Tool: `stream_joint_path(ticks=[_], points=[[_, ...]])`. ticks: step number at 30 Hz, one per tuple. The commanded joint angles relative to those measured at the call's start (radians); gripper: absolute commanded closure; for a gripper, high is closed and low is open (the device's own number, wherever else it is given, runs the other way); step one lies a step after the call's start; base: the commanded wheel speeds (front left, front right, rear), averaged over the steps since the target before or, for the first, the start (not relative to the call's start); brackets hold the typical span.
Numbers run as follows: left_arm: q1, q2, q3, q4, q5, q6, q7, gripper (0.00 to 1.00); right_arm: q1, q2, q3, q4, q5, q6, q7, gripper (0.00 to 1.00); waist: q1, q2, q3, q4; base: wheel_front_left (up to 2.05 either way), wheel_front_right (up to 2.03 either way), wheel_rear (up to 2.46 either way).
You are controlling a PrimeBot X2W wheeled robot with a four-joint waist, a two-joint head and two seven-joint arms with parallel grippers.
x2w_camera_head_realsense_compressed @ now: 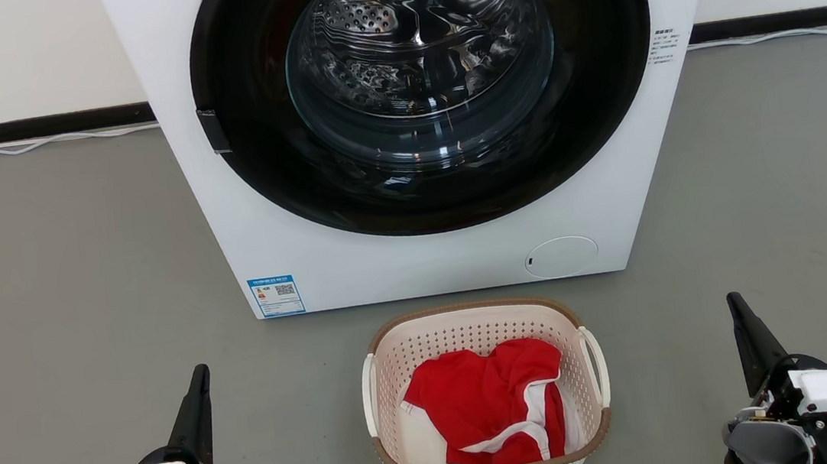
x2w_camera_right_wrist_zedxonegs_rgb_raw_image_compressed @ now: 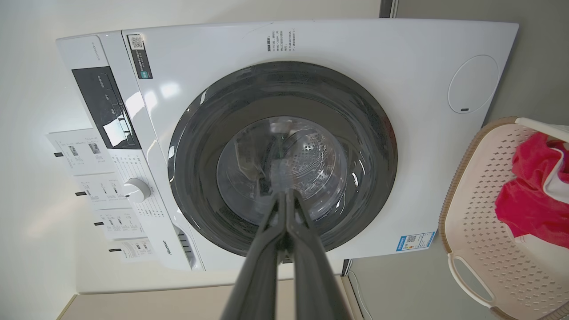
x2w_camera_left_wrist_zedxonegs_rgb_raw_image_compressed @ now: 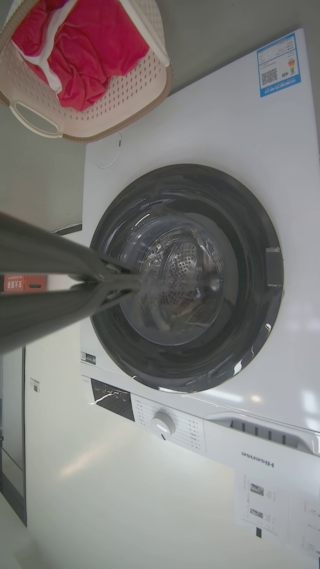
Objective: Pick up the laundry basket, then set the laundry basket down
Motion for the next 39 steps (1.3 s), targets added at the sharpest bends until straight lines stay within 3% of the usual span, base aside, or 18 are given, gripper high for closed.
stream_joint_path(ticks=[1, 39], points=[[-0.041, 0.014, 0.031, -0.029, 0.000, -0.007, 0.006, 1.00, -0.023, -0.004, 0.019, -0.031, 0.007, 0.007, 0.007, 1.00, 0.0000, -0.0001, 0.000, 0.000, 0.00, 0.00, 0.00], [-0.041, 0.014, 0.031, -0.029, 0.000, -0.007, 0.006, 1.00, -0.023, -0.004, 0.019, -0.031, 0.007, 0.007, 0.007, 1.00, 0.0000, -0.0001, 0.000, 0.000, 0.00, 0.00, 0.00]])
